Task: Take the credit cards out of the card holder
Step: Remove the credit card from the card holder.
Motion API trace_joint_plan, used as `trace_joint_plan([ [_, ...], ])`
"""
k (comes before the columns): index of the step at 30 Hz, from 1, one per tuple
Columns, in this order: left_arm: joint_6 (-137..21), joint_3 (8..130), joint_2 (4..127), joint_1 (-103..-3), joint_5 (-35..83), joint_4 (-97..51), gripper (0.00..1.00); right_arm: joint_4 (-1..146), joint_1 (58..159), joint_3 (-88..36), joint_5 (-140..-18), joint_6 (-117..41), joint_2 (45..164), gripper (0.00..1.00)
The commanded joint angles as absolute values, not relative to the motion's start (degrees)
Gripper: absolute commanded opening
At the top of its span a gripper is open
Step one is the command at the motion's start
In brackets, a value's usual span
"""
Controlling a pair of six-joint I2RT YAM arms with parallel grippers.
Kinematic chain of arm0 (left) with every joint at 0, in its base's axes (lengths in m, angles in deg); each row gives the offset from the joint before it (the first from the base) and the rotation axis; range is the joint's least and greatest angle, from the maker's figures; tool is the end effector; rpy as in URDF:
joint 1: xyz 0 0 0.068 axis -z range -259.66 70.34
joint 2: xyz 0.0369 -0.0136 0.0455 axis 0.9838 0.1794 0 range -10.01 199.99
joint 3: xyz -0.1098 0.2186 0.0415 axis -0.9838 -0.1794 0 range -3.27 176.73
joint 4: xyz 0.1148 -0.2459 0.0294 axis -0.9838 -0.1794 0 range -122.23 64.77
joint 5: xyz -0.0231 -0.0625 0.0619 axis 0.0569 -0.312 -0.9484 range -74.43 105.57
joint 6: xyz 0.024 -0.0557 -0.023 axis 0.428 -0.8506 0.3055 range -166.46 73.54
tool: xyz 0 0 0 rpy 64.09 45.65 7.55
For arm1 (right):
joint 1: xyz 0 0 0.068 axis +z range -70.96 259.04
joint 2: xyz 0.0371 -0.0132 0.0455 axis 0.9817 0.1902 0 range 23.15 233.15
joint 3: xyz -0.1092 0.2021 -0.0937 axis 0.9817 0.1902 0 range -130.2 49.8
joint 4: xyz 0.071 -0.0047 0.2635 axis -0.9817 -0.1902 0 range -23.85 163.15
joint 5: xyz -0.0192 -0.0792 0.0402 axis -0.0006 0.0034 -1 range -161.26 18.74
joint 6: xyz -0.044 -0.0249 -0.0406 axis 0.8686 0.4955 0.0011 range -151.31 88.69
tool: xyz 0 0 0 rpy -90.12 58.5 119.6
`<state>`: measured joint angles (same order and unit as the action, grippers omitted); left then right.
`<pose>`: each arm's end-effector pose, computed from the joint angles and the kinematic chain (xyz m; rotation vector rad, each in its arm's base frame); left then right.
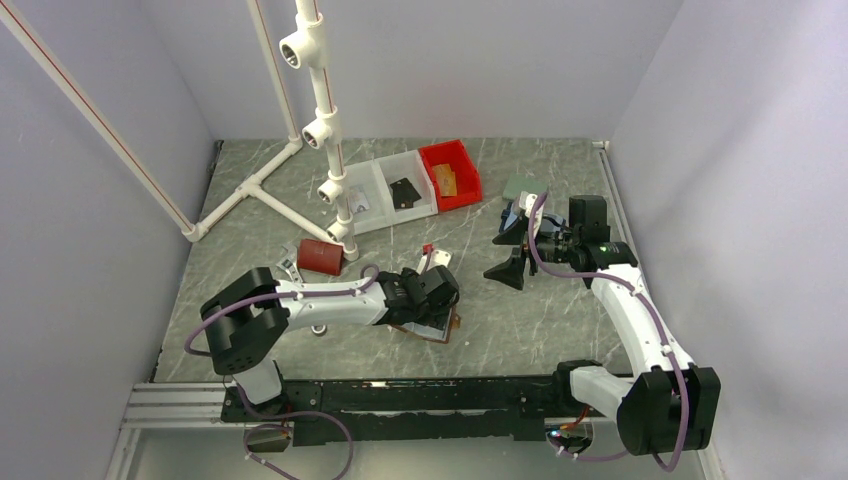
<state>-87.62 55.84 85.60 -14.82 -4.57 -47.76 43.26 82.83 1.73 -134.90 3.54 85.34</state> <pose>0.1638 -0.3079 0.1417 0.3969 2.4995 -0.2893 0.2387 0.0613 0.2526 -1.1206 1.6566 0.9365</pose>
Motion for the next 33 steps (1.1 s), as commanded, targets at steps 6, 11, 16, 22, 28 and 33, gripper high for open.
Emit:
trace_joint_plan([
  [6, -88.87, 57.55, 87.31, -15.06, -2.90, -46.68, 0.74, 44.93, 82.71, 1.62, -137.58, 3.51, 85.38, 0.90],
  [11, -89.75, 58.51, 88.81, -15.06, -3.06, -48.02, 0.75, 44.93, 82.75, 1.71, -137.57, 3.58, 85.33, 0.90],
  [16, -90.76, 60.65, 91.56, -15.06, -3.13, -51.21, 0.75, 44.85, 82.68, 1.65, -137.57, 3.59, 85.28, 0.90],
  [22, -91.94, 60.09, 91.37, -15.02, -2.59, -51.11, 0.73, 44.58, 82.70, 1.54, -137.64, 3.75, 85.28, 0.90],
  [28, -91.83, 58.15, 88.42, -15.15, -0.48, -48.64, 0.74, 44.58, 82.73, 1.62, -137.77, 3.67, 85.29, 0.90],
  [33, -91.83, 55.41, 84.96, -15.48, 2.34, -45.02, 0.76, 44.58, 82.74, 1.64, -137.80, 3.58, 85.43, 0.90],
])
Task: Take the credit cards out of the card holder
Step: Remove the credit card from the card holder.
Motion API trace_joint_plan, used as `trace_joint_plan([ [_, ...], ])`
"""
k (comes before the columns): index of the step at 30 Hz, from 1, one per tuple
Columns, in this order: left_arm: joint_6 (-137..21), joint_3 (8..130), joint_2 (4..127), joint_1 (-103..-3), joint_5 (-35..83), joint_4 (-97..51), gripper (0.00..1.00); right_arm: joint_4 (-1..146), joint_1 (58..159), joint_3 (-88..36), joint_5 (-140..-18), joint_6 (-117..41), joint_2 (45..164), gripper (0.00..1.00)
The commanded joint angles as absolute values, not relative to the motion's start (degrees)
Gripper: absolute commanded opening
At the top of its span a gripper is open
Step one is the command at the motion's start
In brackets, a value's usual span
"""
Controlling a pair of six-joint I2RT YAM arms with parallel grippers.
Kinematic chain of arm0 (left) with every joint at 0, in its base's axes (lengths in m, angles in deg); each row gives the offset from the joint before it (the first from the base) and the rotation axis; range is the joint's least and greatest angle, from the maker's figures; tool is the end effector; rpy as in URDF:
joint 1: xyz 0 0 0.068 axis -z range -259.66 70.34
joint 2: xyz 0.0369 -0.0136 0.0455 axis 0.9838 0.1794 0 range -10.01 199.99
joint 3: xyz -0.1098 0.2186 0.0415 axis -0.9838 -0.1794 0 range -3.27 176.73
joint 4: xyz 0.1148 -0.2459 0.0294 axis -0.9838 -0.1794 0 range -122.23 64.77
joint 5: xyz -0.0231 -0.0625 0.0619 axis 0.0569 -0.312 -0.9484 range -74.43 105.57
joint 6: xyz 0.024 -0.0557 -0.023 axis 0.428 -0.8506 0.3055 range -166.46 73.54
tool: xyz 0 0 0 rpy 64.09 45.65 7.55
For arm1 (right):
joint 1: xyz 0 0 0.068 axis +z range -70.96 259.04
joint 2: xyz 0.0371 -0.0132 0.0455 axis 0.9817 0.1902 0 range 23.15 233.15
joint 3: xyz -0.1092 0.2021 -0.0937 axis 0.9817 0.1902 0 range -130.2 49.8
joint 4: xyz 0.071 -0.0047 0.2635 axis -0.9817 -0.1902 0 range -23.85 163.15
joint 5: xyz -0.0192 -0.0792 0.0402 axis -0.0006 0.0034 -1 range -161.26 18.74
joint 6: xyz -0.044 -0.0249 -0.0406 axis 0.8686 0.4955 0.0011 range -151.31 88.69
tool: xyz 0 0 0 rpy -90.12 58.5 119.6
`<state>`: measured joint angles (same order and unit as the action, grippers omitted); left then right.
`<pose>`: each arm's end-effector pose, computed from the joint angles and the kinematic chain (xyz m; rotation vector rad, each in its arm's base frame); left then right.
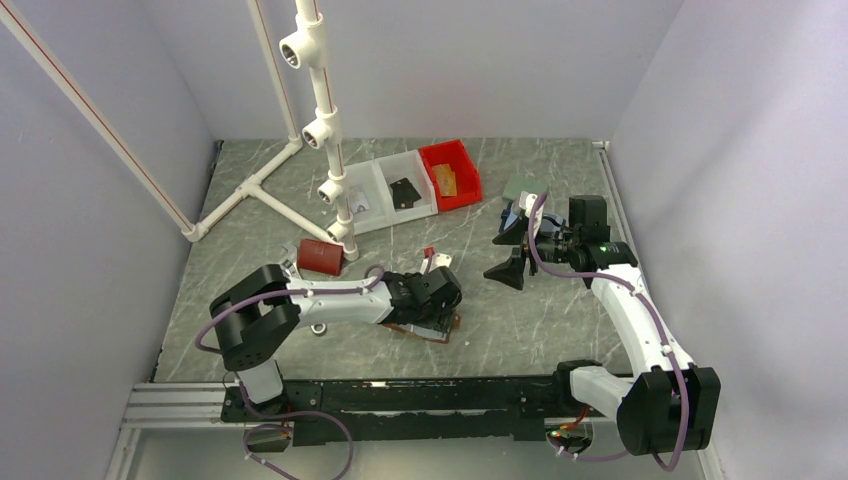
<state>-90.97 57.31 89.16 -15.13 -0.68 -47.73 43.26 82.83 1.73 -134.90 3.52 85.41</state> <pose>0.1657 -0.3151 0.1279 0.3582 2.5805 -0.3309 0.2389 0.0613 0.2524 -1.1200 1.6579 0.9376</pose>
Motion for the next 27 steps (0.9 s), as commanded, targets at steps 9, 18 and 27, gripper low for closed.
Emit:
trace_joint_plan([
  [9, -91.76, 52.76, 81.53, -15.93, 3.31, -42.51, 0.71, 44.58, 82.74, 1.63, -137.85, 3.62, 85.48, 0.90],
  [18, -91.81, 54.96, 85.15, -15.99, 1.22, -45.88, 0.67, 44.58, 82.74, 1.64, -137.83, 3.58, 85.65, 0.89],
  [27, -91.56, 55.59, 86.75, -15.98, 1.28, -46.29, 0.64, 44.49, 82.76, 1.62, -137.95, 3.71, 85.81, 0.89],
])
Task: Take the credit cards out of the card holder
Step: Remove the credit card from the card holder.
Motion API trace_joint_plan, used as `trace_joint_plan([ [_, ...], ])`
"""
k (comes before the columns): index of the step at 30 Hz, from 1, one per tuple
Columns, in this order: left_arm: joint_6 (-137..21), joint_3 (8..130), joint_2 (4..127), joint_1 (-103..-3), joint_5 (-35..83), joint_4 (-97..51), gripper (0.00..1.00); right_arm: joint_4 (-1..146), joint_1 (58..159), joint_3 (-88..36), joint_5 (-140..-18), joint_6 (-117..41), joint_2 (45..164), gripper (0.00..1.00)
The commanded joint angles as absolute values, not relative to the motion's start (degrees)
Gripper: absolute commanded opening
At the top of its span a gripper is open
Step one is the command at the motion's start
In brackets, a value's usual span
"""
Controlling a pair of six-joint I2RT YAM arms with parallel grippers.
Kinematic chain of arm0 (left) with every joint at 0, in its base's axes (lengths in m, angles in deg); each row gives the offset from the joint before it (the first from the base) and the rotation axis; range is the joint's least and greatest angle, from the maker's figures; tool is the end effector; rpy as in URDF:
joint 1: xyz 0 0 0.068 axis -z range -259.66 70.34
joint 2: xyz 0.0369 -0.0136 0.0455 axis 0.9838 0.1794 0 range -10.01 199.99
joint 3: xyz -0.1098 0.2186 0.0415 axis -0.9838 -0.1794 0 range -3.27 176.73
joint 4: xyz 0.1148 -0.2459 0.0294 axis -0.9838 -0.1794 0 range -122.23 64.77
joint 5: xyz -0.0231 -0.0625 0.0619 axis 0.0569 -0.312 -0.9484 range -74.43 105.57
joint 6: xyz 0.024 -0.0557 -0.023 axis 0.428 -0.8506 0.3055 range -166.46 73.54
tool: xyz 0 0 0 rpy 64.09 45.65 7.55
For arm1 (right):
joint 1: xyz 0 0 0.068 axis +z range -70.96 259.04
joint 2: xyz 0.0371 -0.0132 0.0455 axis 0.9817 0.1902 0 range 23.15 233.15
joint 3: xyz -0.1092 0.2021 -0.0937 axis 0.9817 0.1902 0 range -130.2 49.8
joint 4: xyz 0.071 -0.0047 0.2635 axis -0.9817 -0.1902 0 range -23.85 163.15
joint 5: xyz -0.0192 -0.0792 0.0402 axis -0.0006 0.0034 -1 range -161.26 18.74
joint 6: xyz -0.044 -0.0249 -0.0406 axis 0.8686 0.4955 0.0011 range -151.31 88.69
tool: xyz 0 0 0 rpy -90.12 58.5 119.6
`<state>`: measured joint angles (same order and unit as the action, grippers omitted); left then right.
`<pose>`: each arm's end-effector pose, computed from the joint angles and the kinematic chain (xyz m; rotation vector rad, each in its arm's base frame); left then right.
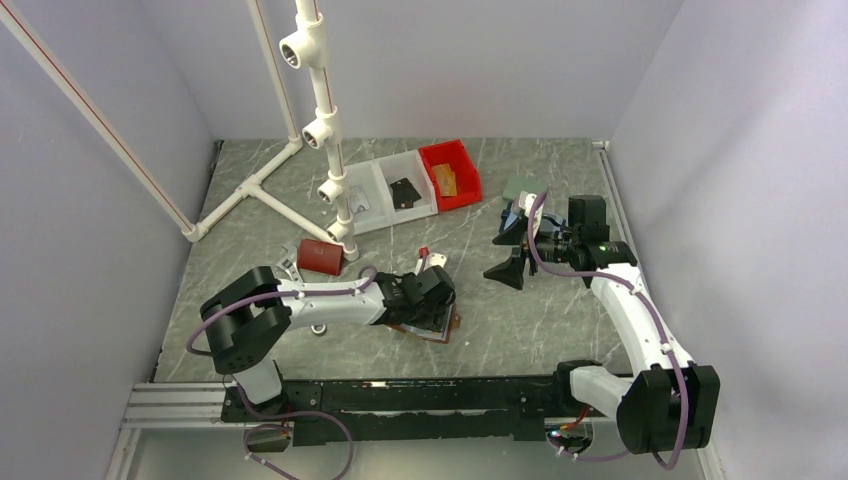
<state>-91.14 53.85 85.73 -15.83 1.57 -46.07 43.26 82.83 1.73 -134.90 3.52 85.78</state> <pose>0.1630 -0.3041 0.1310 0.3478 2.5877 -0.3912 0.2398 0.0614 0.2509 -1.1183 1.6634 0.9418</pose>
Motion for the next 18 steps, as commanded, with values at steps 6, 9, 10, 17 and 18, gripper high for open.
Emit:
trace_joint_plan([
  [6, -91.67, 54.91, 85.71, -16.03, 1.77, -45.43, 0.62, 44.21, 82.77, 1.50, -137.93, 3.50, 86.01, 0.89],
  [9, -91.76, 53.85, 84.62, -16.28, 2.71, -44.04, 0.61, 43.29, 82.86, 0.88, -137.95, 3.20, 87.13, 0.89],
  [10, -91.80, 53.40, 84.30, -16.43, 3.12, -43.51, 0.61, 42.77, 82.88, 0.66, -137.84, 3.11, 87.76, 0.88],
  [17, -92.22, 49.81, 81.81, -17.89, 6.76, -38.53, 0.59, 44.54, 86.69, 0.44, -136.90, -2.47, 93.18, 0.77],
  [18, -92.24, 49.41, 81.49, -18.07, 7.26, -38.06, 0.59, 45.76, 87.60, 0.82, -136.49, -3.98, 93.94, 0.74],
])
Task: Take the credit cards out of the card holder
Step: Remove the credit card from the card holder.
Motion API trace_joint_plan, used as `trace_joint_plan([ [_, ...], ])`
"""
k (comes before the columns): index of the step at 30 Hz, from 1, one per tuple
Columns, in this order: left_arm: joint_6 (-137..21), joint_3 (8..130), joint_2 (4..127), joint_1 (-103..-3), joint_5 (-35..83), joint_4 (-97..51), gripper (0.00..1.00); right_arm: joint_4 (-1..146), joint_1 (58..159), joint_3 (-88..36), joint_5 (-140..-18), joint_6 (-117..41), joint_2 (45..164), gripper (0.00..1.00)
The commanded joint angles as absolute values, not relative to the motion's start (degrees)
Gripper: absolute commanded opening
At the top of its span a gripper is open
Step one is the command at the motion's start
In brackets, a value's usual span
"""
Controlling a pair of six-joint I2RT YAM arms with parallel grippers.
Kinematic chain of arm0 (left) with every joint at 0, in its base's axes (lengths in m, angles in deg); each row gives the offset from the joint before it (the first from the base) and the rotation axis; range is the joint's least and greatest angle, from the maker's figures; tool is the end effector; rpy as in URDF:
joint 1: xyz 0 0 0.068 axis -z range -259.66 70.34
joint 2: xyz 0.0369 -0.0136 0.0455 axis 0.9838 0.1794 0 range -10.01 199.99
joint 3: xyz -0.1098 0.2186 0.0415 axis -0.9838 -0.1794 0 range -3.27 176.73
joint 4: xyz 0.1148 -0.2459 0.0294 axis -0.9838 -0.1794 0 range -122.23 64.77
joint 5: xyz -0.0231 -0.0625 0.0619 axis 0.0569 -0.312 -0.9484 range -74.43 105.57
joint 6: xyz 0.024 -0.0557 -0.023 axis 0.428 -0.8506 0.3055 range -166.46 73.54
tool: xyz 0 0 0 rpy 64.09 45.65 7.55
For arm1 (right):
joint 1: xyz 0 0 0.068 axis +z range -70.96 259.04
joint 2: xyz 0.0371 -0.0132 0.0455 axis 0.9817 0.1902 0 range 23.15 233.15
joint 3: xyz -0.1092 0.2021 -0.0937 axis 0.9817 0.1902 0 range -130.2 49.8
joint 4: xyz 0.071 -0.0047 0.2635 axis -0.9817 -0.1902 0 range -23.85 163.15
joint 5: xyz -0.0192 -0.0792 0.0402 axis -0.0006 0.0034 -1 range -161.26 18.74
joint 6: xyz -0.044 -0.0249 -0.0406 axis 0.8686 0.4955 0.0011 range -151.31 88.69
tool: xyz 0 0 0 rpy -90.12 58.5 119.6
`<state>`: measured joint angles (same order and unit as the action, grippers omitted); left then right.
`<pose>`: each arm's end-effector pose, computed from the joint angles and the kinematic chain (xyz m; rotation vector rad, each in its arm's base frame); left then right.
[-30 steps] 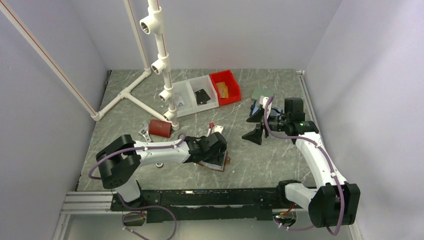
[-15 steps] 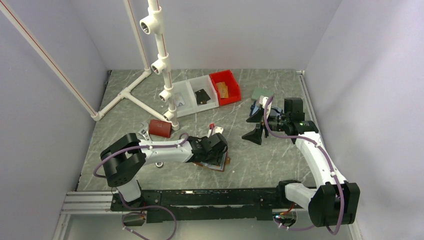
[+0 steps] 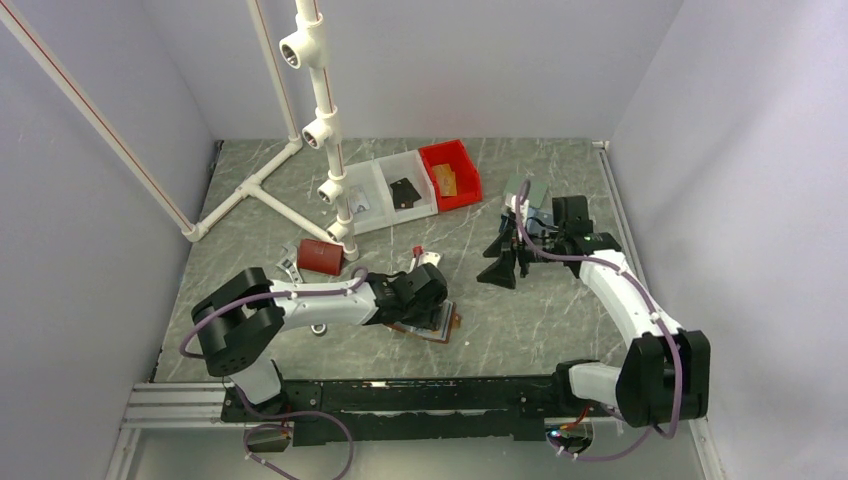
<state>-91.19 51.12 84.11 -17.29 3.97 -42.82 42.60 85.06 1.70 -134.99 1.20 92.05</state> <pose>0.1667 -0.2966 0.1289 0.3230 2.5881 -0.4576 0.2499 0.0720 0.2252 -1.0924 1.7782 1.0699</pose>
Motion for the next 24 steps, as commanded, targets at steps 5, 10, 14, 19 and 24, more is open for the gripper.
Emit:
trace_joint_plan([
  [5, -92.56, 47.54, 80.34, -18.86, 8.56, -36.05, 0.58, 52.18, 93.01, 2.06, -133.82, -11.77, 99.08, 0.49],
  [10, -92.57, 46.66, 79.88, -19.39, 9.68, -34.68, 0.58, 56.40, 96.05, 1.72, -130.86, -17.92, 104.42, 0.30],
  [14, -92.63, 46.34, 80.31, -19.70, 10.11, -34.11, 0.57, 56.43, 98.49, 1.13, -129.57, -18.30, 107.34, 0.28],
  [19, -92.85, 46.30, 81.14, -19.86, 9.89, -34.55, 0.56, 54.79, 101.14, -0.24, -128.24, -17.04, 110.78, 0.28],
  [24, -93.16, 46.47, 81.80, -19.98, 8.92, -35.71, 0.56, 51.91, 102.73, -2.08, -127.56, -15.09, 113.81, 0.28],
])
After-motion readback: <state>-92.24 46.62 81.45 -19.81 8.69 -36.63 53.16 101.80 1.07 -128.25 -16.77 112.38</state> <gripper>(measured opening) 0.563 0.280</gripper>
